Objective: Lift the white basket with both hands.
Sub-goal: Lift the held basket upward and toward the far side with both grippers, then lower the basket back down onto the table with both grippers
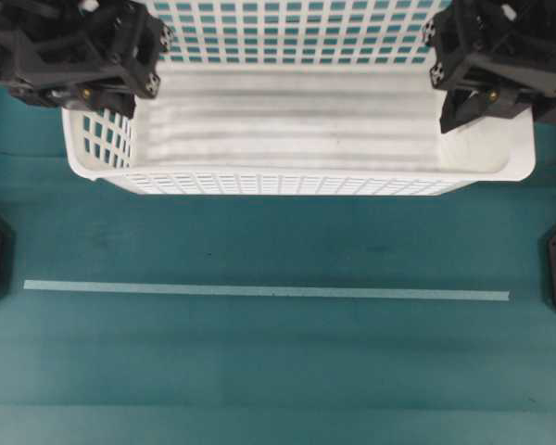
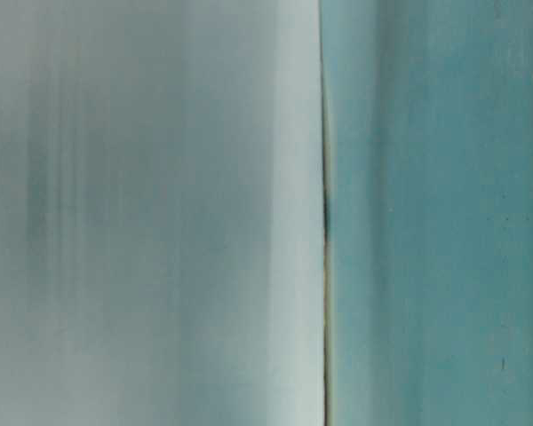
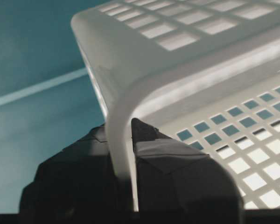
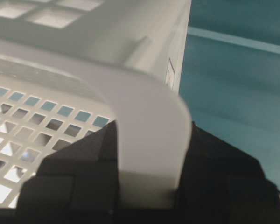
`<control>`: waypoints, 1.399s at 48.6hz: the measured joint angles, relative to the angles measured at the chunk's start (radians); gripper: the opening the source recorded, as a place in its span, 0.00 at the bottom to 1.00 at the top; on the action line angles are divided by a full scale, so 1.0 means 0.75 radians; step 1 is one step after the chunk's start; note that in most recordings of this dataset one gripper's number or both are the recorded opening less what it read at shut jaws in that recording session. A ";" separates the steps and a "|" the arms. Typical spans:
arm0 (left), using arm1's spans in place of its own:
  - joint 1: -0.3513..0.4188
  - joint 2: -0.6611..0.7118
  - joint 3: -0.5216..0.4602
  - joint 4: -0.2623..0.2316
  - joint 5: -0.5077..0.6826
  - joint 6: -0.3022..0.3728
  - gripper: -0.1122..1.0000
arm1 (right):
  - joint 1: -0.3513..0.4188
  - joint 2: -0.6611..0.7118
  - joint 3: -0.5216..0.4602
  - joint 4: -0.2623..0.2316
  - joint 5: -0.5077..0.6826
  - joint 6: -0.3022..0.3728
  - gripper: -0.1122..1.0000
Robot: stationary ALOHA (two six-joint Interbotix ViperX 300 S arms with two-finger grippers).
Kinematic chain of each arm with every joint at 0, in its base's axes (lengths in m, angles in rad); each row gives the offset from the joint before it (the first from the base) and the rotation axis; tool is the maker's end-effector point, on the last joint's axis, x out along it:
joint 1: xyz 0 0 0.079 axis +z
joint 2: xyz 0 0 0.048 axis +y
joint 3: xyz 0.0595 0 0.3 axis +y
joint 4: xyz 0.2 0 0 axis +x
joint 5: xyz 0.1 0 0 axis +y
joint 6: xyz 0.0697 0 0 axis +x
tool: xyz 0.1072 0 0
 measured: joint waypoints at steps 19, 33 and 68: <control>0.000 -0.112 0.385 0.006 -0.305 0.018 0.09 | 0.029 -0.049 0.315 -0.016 -0.219 0.002 0.28; 0.000 -0.145 0.648 0.002 -0.505 0.010 0.09 | 0.035 -0.053 0.558 -0.014 -0.409 0.002 0.28; -0.004 -0.125 1.045 -0.004 -0.914 -0.010 0.09 | 0.041 -0.016 0.933 0.008 -0.798 -0.047 0.28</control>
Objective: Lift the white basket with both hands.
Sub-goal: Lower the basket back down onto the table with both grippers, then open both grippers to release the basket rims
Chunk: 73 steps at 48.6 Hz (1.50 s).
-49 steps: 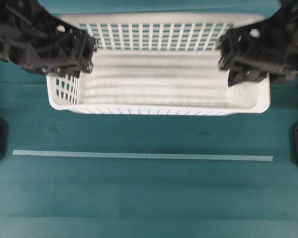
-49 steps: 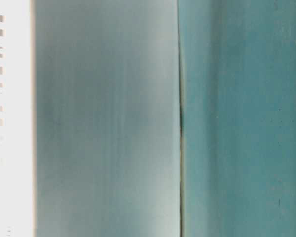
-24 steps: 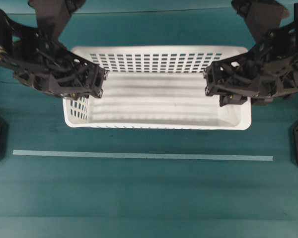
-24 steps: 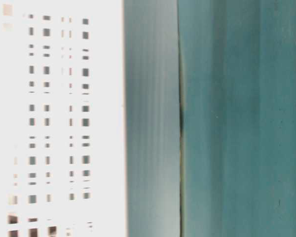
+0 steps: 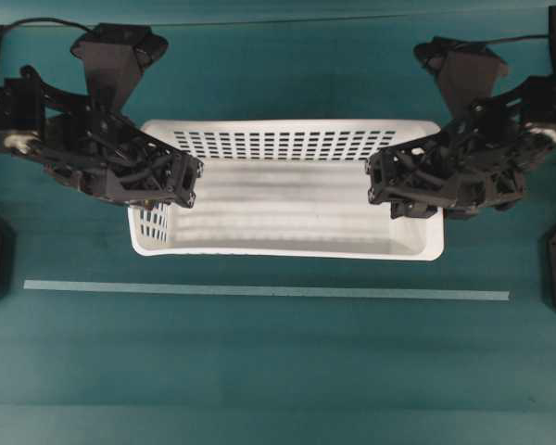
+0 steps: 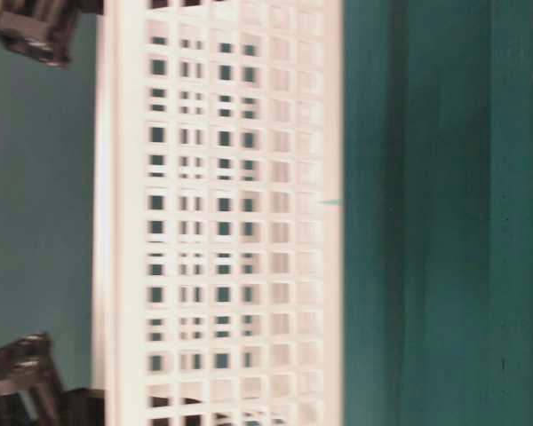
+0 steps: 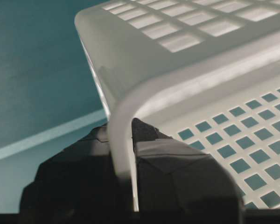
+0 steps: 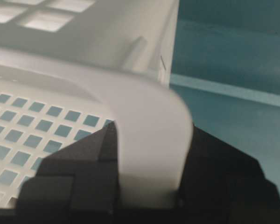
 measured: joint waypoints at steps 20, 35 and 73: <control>-0.008 0.078 0.153 0.000 -0.149 -0.020 0.09 | 0.039 0.141 0.078 0.008 -0.129 -0.006 0.28; -0.043 0.121 0.215 -0.002 -0.245 -0.029 0.09 | 0.067 0.172 0.196 0.059 -0.327 -0.006 0.28; -0.043 0.196 0.282 0.000 -0.409 -0.106 0.09 | 0.033 0.274 0.215 0.076 -0.380 -0.102 0.28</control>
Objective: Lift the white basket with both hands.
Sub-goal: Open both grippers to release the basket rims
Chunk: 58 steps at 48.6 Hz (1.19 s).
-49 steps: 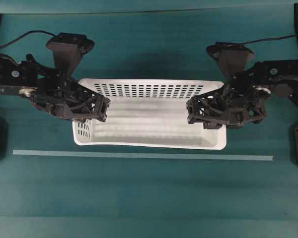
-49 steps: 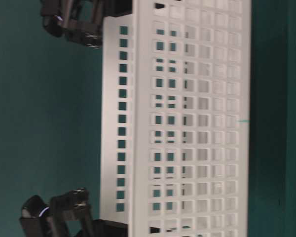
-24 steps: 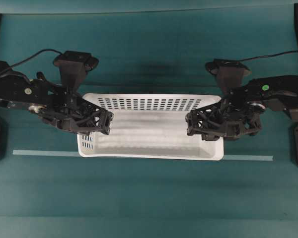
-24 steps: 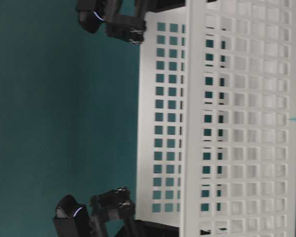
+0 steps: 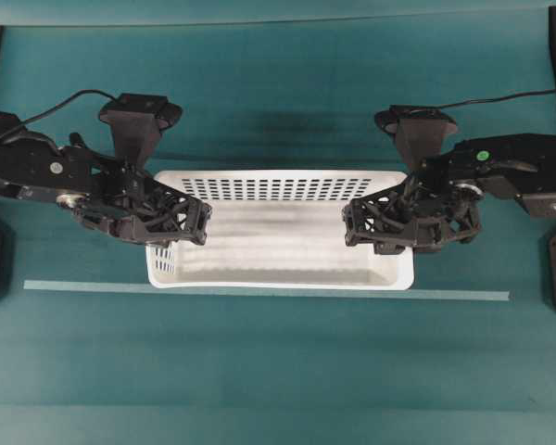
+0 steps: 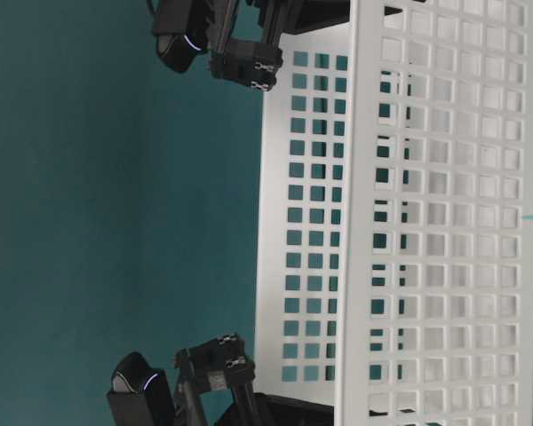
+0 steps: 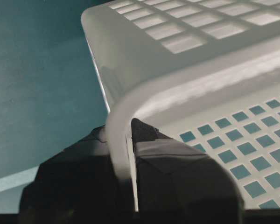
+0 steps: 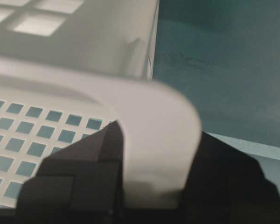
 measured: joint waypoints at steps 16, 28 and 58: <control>0.000 0.020 0.008 0.000 -0.008 -0.002 0.09 | -0.010 0.008 -0.006 0.012 0.002 0.000 0.28; 0.000 0.022 0.012 -0.002 -0.016 -0.002 0.09 | -0.014 0.008 0.002 0.039 -0.016 -0.025 0.28; -0.002 0.020 0.049 0.004 -0.143 0.049 0.81 | -0.016 0.004 0.033 0.078 -0.094 -0.102 0.66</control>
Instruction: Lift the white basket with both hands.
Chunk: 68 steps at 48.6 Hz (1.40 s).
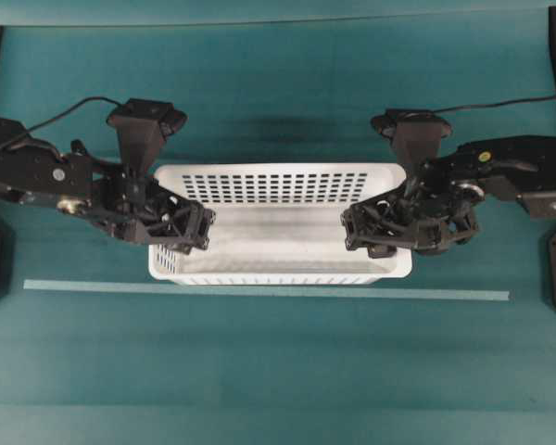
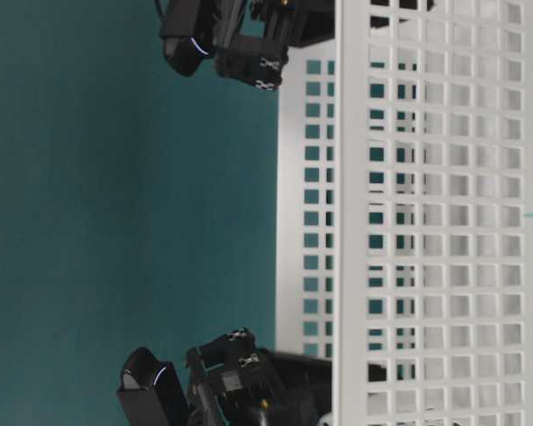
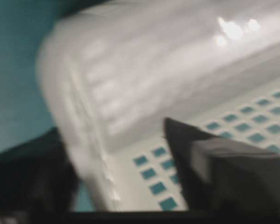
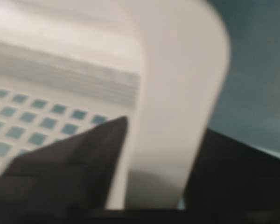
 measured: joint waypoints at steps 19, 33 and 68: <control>0.000 0.000 0.022 0.000 -0.002 0.037 0.89 | -0.053 -0.020 0.022 -0.002 -0.059 0.000 0.97; 0.006 -0.047 0.029 0.000 0.018 0.035 0.90 | -0.088 -0.104 0.041 -0.004 -0.051 0.000 0.97; 0.014 -0.583 0.129 0.000 0.035 0.039 0.90 | -0.166 -0.693 0.088 -0.016 -0.117 -0.049 0.96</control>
